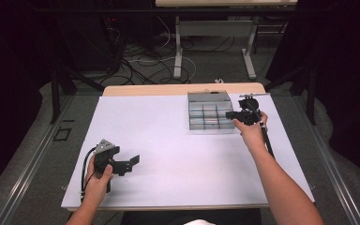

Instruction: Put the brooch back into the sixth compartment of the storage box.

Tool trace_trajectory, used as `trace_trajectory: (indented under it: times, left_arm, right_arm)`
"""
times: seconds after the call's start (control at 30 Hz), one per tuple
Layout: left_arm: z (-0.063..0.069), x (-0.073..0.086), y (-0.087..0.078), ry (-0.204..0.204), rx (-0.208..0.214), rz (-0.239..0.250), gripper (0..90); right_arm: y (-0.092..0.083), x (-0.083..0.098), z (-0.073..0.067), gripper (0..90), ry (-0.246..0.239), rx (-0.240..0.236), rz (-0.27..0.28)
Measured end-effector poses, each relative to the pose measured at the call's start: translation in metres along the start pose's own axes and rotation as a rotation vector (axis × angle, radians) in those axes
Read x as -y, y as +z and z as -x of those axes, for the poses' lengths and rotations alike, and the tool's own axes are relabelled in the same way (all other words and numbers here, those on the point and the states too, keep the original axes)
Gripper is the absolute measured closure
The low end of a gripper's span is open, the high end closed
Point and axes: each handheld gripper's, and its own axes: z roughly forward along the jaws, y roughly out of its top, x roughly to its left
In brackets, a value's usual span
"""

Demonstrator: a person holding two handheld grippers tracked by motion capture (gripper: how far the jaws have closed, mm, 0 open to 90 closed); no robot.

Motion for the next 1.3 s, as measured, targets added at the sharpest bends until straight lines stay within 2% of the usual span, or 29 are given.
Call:
trace_trajectory:
  times: [0.77,1.3]
  left_arm:
    - [0.000,0.000,0.000,-0.002,0.004,-0.006,1.2]
    - [0.000,0.000,-0.001,-0.007,0.008,-0.002,1.2]
  right_arm:
    - [0.022,-0.001,0.011,76.9,0.015,0.050,0.021]
    - [0.038,0.003,0.020,76.9,0.030,0.078,-0.028]
